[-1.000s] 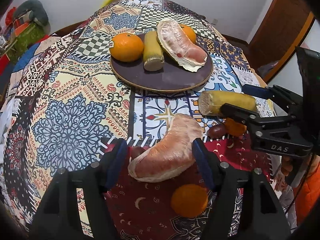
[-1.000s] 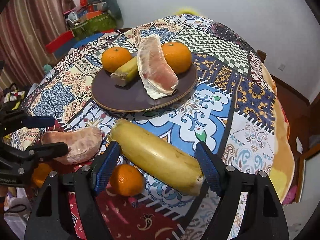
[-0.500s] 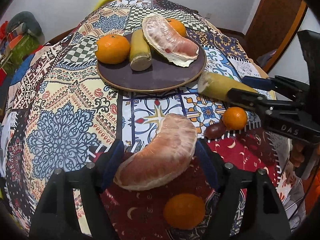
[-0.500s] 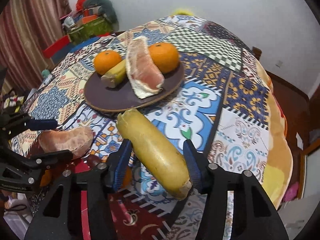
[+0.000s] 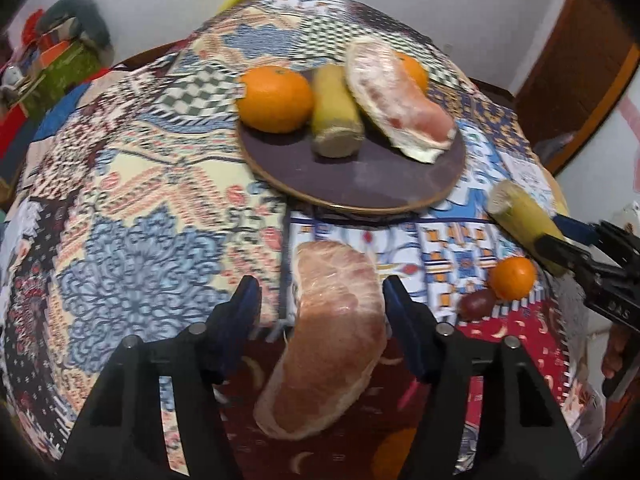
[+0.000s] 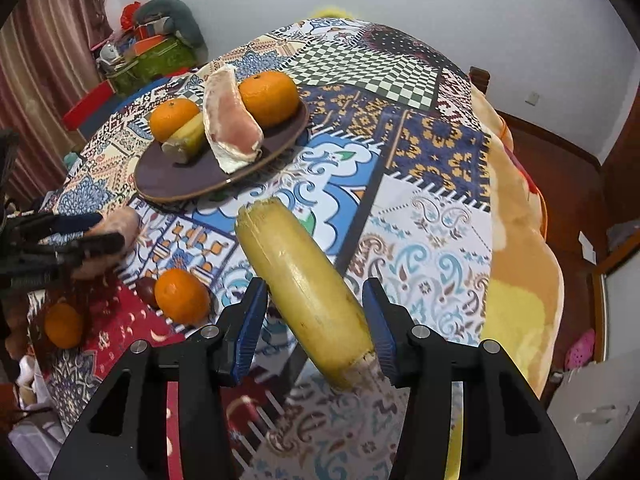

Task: Organize fruits
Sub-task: 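Lift and carry the pomelo segment and gourd over the purple plate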

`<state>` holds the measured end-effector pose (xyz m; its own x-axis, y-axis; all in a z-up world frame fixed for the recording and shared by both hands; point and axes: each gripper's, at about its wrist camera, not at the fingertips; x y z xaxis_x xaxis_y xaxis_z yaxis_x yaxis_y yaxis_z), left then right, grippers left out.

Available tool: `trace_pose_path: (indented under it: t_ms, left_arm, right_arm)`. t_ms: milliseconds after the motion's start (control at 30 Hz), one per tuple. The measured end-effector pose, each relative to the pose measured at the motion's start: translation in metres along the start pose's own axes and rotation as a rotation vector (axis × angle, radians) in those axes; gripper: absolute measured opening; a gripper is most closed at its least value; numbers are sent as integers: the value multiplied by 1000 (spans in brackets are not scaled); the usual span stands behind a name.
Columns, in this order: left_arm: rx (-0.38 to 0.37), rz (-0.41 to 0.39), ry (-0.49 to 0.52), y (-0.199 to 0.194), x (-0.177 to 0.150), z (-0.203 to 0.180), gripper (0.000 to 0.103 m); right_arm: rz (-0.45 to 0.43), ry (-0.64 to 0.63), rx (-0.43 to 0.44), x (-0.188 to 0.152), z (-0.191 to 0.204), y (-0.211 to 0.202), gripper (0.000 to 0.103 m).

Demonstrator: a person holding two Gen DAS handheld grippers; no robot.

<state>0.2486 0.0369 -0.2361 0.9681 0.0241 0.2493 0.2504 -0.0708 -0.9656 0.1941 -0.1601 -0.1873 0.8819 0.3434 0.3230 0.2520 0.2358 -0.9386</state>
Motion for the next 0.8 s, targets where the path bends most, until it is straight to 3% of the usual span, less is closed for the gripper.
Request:
trace_pose_path:
  t_ms: [167,333,433,667,800]
  left_arm:
    - [-9,3,-38,-5,-7,15,55]
    - [8,6,-3,-11,-18,14,55]
    - [9,14,17,-9,-23,11,55]
    - [-16,19,20,-1,-17,10,55]
    - [-33,10,13,2,-11,10,52]
  right_arm:
    - [12,23,-1,-9,-4,-1,46]
    - [31,30,51,-17,-5,-8,46]
    - [32,-2,34,-18,2,-10,46]
    - [69,-15,15,-4,2,13,48]
    - [59,10,79,7,-4,18,46]
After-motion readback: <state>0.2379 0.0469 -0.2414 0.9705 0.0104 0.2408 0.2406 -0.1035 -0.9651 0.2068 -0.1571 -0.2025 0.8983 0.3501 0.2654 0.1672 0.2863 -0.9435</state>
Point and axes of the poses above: each gripper's, at about its wrist camera, not at the fingertips, and y roughly the way its jaws point, z to its left, x to its top, and after that the axes turned 13 degrees about z, right-handed
